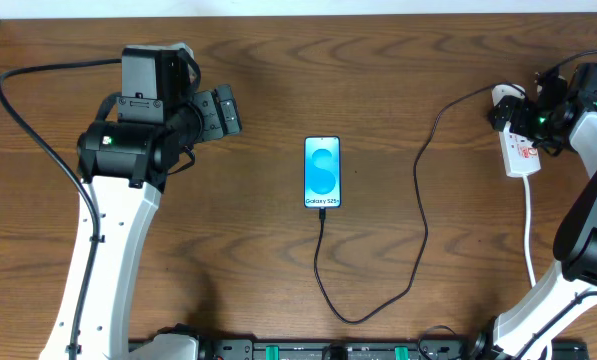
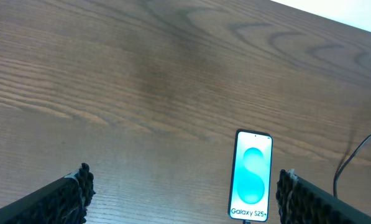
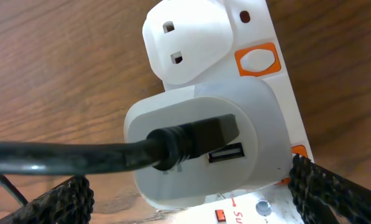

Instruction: Plug charger to phone and switch on socket

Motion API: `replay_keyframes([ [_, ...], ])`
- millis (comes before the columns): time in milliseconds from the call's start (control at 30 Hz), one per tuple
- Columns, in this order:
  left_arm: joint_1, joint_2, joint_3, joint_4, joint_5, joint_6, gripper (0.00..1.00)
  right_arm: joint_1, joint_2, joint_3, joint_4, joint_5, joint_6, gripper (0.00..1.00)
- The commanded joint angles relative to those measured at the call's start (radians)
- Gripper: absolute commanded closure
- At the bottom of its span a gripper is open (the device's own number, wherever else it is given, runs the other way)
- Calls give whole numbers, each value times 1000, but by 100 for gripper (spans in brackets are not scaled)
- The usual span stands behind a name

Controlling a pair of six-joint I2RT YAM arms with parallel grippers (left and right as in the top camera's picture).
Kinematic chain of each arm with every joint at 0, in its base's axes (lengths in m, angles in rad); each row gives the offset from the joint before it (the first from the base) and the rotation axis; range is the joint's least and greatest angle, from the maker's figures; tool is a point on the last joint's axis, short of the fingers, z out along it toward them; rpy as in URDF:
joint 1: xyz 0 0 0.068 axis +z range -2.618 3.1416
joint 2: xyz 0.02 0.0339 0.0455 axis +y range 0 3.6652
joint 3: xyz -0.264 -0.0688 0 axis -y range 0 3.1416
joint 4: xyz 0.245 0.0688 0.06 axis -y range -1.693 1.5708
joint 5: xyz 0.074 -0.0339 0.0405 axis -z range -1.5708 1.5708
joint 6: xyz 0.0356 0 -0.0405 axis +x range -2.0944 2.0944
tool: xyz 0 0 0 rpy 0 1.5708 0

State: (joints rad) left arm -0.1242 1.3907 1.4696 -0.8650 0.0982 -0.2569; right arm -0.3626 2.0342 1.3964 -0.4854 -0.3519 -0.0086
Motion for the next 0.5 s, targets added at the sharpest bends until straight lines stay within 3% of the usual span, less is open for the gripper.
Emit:
replay_keyframes([
  [0,7,1,0,-3,-13,13,5,6,15,9,-15,-33,5,1],
  [467,7,1,0,-3,-13,13,5,9,16,9,28,-43,-53,1],
])
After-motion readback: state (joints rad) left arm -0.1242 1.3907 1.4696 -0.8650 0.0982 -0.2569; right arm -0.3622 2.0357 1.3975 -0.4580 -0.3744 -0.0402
